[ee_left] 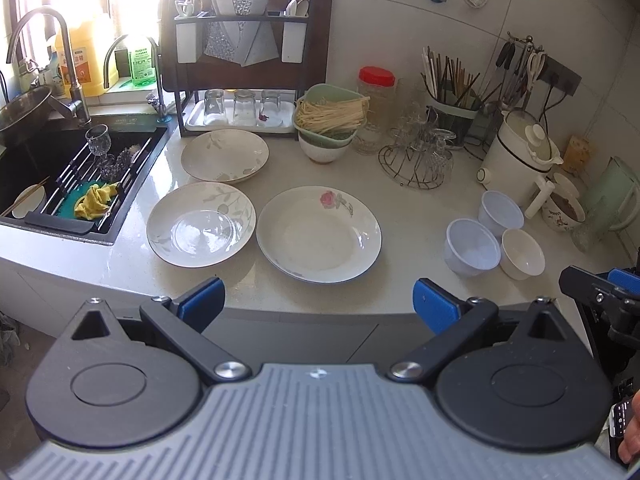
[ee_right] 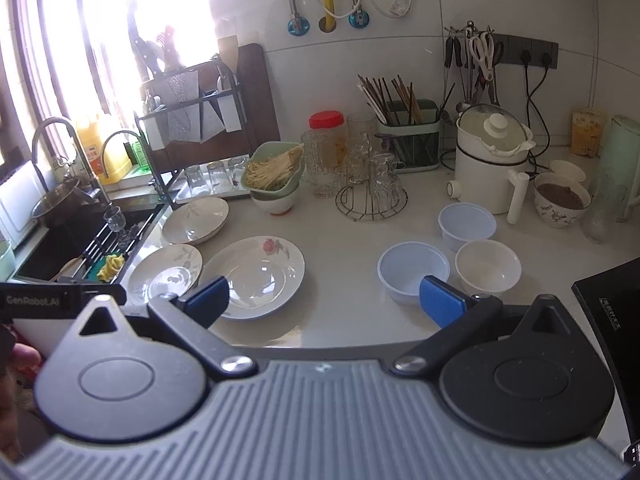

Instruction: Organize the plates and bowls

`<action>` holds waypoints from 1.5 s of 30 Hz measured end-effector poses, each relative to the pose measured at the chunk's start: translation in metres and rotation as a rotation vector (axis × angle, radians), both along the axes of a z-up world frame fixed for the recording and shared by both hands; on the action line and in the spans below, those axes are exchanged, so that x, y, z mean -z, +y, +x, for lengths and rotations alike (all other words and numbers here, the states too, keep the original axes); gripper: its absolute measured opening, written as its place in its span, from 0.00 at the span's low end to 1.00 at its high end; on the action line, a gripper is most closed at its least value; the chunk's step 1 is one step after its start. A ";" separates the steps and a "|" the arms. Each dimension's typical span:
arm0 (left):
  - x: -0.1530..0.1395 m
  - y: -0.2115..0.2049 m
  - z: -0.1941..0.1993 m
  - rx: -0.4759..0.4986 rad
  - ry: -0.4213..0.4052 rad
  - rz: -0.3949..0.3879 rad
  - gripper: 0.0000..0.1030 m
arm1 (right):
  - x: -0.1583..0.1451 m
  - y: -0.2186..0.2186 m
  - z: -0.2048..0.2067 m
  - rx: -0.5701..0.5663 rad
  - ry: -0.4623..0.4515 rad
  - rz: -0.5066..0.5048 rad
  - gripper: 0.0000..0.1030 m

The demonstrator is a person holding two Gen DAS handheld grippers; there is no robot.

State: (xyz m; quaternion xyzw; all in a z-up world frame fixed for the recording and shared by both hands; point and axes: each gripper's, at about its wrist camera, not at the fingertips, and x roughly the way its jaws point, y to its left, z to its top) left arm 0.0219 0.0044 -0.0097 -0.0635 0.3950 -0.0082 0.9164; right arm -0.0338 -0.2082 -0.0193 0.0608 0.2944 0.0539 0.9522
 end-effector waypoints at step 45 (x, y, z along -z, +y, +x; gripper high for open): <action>-0.011 -0.008 0.006 -0.021 0.007 0.038 0.99 | -0.002 -0.005 -0.002 0.008 0.058 -0.019 1.00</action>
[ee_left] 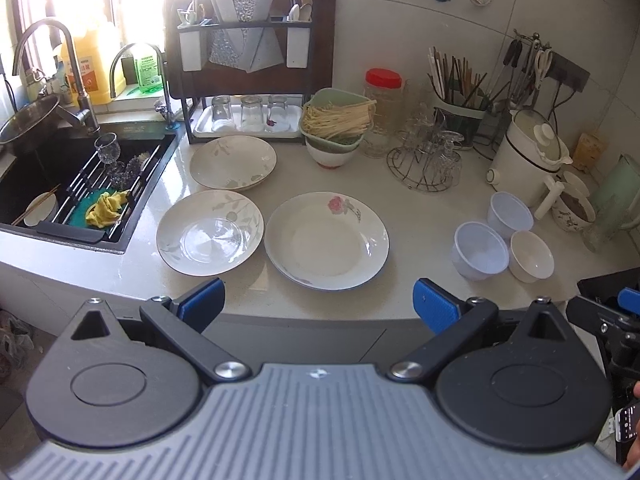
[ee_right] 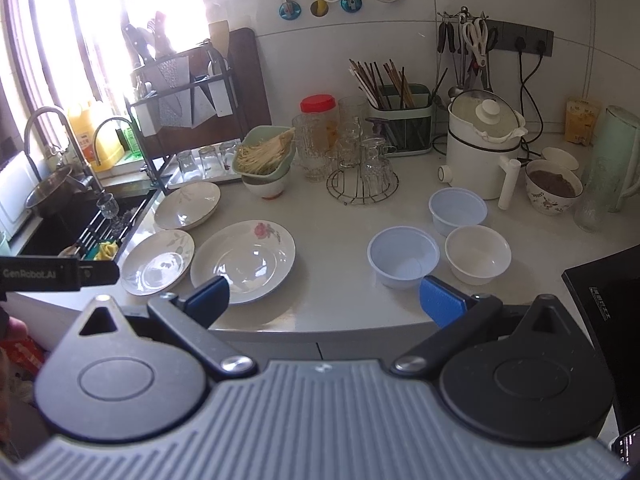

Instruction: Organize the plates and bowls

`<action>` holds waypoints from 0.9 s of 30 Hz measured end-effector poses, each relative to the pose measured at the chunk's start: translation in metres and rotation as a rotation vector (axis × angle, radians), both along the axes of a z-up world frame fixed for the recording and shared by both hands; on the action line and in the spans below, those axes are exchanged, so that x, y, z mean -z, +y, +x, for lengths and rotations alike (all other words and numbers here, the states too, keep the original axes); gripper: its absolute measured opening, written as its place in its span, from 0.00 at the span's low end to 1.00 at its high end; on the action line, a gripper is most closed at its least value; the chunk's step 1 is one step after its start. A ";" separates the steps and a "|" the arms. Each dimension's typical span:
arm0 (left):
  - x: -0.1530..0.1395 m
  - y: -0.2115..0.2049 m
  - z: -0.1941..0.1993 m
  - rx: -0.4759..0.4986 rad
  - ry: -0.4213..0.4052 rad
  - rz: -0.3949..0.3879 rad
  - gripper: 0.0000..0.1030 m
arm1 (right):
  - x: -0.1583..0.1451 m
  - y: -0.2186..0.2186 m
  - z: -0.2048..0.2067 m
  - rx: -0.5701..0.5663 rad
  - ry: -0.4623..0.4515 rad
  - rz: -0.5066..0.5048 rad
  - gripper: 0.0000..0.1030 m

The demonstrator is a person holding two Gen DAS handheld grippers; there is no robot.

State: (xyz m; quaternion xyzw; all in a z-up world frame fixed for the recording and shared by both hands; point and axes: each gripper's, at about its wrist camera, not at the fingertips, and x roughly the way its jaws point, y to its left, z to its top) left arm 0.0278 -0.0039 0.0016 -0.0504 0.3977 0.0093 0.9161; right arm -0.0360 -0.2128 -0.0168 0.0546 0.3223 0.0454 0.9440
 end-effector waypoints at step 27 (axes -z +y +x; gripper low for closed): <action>0.014 -0.043 0.003 -0.046 0.047 -0.007 0.99 | 0.014 -0.046 0.003 -0.033 -0.008 0.042 1.00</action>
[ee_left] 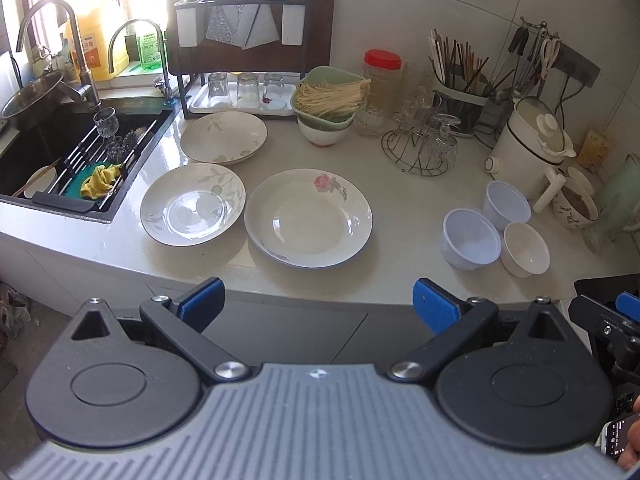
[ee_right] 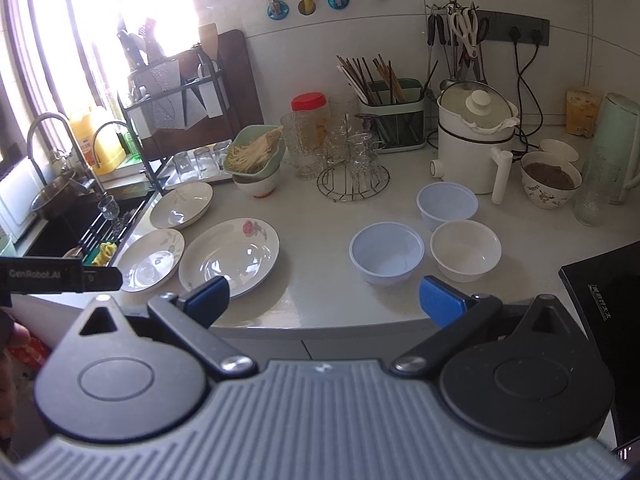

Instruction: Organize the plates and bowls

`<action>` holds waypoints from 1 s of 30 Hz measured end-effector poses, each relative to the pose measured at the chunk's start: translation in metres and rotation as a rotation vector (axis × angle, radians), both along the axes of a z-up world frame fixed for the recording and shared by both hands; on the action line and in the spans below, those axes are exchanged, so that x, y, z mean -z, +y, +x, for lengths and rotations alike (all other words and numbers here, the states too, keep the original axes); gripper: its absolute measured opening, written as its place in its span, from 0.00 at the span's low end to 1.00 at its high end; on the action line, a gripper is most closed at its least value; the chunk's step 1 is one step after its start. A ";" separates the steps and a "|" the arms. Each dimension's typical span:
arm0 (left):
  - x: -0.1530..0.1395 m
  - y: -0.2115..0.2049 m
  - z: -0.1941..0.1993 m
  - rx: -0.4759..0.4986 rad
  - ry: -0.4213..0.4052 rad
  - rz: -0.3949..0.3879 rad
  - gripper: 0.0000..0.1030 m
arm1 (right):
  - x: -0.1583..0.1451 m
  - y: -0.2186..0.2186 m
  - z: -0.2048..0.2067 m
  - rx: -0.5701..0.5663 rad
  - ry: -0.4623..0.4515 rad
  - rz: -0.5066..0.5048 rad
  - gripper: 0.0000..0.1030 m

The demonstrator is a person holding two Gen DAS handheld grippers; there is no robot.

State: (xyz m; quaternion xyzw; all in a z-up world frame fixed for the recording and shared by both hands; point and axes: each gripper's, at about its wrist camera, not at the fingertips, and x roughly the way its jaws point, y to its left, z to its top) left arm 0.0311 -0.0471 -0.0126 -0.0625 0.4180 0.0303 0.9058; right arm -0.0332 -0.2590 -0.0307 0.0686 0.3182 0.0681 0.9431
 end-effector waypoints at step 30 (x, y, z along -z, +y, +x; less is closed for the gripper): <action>0.027 0.007 -0.004 -0.027 0.015 0.006 0.99 | 0.020 -0.001 0.002 -0.094 0.014 0.011 1.00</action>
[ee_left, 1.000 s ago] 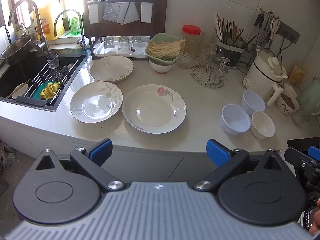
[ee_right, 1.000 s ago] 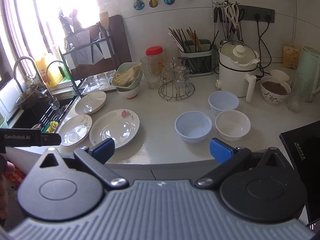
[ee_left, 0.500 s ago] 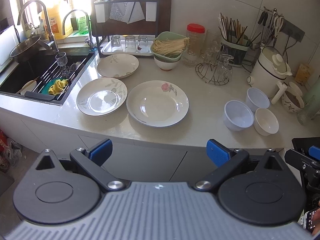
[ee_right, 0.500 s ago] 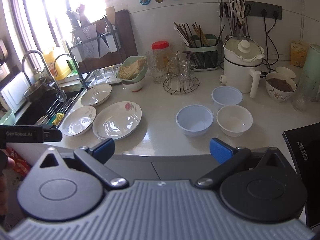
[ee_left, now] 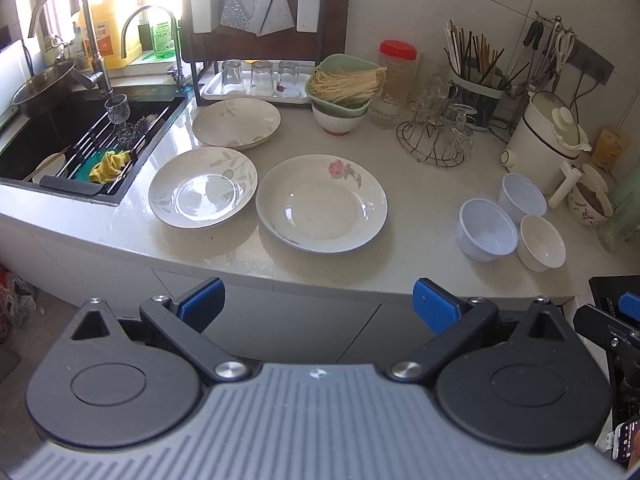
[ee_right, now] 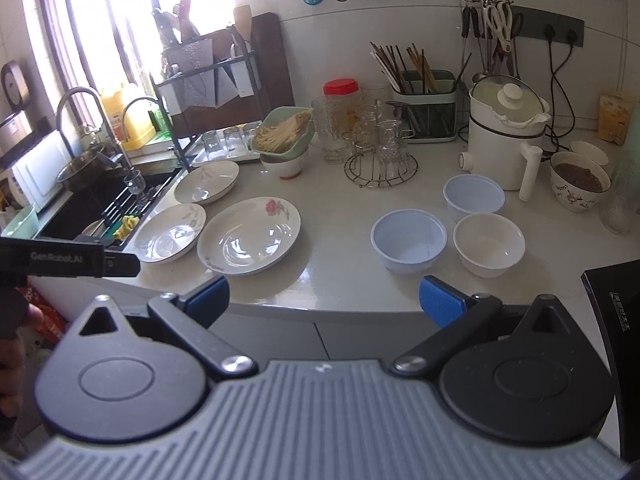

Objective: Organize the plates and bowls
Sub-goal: 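Lower both grippers onto the rim of the leaf-pattern plate and close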

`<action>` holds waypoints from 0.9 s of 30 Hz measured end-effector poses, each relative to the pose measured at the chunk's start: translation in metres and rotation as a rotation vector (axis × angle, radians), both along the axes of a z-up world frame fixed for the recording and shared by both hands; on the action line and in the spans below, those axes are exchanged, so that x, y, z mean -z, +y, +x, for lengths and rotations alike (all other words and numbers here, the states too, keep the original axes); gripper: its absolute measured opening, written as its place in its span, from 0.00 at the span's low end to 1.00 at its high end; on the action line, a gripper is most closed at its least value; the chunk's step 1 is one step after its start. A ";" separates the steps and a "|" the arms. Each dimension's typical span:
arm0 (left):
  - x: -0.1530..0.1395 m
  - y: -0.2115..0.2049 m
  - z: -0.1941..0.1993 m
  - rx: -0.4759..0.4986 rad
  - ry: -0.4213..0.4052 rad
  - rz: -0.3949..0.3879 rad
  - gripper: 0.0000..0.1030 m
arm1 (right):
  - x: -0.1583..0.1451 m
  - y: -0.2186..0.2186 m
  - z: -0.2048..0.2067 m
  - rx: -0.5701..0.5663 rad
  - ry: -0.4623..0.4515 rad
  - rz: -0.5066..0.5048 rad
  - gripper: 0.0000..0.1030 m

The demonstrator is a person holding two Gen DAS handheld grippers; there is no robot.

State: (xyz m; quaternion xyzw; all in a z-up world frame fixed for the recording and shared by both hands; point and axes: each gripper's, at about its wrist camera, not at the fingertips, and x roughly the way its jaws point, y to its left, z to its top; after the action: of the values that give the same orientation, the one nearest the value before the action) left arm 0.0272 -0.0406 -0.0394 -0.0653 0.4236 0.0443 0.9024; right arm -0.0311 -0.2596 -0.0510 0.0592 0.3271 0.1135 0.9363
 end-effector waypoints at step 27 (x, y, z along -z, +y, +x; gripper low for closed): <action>0.020 0.144 0.149 0.086 0.026 0.003 0.99 | 0.007 0.133 0.102 0.030 0.022 -0.038 1.00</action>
State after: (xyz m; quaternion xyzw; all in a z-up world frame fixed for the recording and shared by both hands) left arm 0.1758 0.1031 -0.0595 -0.0452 0.4376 0.0072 0.8980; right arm 0.0709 -0.1264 -0.0583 0.0474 0.3385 0.0924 0.9352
